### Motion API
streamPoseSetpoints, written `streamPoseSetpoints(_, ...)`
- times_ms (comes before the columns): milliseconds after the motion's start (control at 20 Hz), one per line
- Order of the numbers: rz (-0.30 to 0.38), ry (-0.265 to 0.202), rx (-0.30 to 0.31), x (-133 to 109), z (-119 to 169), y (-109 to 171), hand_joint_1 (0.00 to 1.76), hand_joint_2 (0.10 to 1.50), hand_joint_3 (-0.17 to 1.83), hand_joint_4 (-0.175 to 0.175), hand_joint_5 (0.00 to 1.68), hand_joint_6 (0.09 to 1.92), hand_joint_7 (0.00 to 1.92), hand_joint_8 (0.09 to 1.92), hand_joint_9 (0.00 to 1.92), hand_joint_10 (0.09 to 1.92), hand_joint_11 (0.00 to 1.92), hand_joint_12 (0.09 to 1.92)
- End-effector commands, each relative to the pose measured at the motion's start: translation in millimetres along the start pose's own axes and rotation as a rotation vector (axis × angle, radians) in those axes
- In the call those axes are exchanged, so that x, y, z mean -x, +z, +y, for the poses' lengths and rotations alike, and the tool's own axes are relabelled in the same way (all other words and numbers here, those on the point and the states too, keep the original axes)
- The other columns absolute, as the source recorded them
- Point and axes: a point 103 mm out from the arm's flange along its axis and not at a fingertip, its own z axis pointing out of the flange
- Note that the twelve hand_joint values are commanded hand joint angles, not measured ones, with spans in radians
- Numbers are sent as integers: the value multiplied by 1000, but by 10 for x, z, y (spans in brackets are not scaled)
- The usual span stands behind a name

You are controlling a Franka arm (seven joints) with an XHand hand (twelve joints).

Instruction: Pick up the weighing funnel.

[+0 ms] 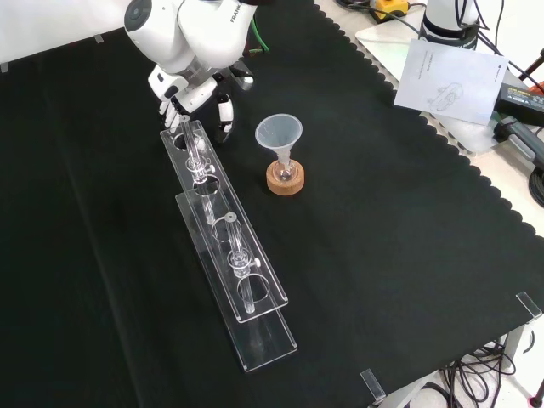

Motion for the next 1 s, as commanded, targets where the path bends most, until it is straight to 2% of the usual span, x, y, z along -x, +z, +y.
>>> streamPoseSetpoints(50, -3, 15, 11, 30, 31, -2, 902, 597, 558, -1, 626, 637, 403, 659, 625, 545, 396, 1309)
streamPoseSetpoints(1000, -7, 1, 10, 17, 118, 39, 925, 608, 579, 7, 687, 689, 424, 668, 638, 550, 416, 1306)
